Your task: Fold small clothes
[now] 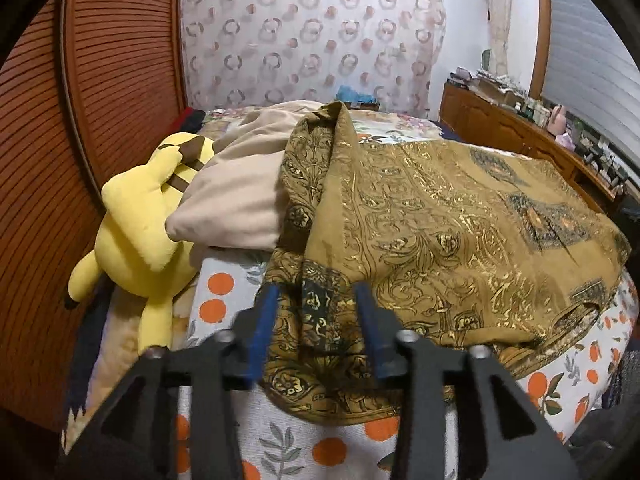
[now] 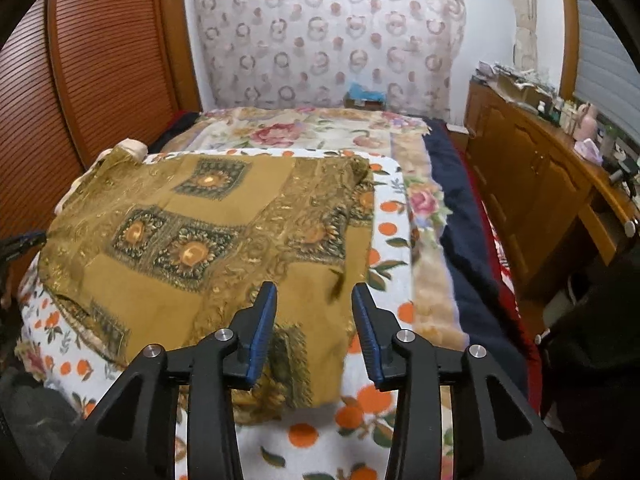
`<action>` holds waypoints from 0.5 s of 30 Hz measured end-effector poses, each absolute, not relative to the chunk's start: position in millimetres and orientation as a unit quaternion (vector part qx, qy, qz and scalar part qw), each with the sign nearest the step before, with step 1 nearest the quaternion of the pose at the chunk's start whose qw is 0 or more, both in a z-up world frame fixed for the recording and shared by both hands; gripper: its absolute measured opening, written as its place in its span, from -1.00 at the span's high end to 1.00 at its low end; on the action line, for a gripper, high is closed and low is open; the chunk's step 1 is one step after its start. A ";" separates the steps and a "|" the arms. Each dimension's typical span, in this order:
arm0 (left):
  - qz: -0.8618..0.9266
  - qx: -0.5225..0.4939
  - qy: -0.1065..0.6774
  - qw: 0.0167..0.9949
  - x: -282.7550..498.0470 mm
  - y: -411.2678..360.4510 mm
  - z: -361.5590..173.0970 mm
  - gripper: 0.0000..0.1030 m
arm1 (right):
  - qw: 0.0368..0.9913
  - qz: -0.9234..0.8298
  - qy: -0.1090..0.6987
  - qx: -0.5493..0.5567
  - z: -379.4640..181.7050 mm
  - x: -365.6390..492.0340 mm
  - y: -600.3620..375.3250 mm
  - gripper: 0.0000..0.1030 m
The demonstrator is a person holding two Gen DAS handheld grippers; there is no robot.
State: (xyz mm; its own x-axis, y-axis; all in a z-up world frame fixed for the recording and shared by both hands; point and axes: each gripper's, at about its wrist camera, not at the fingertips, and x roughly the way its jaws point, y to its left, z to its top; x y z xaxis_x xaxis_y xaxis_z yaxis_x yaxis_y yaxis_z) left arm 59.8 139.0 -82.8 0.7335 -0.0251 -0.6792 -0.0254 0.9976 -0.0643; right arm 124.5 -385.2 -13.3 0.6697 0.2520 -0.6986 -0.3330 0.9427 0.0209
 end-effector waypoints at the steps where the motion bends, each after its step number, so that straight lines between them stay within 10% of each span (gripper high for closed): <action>1: 0.003 -0.036 0.365 0.930 60.6 140.8 -82.8 0.08 | 0.912 0.162 0.373 -0.056 -15.8 126.1 -381.0 0.19; 15: 0.018 -0.062 0.412 0.909 85.3 155.1 -116.1 0.02 | 0.898 0.179 0.393 -0.082 -66.6 134.9 -328.1 0.16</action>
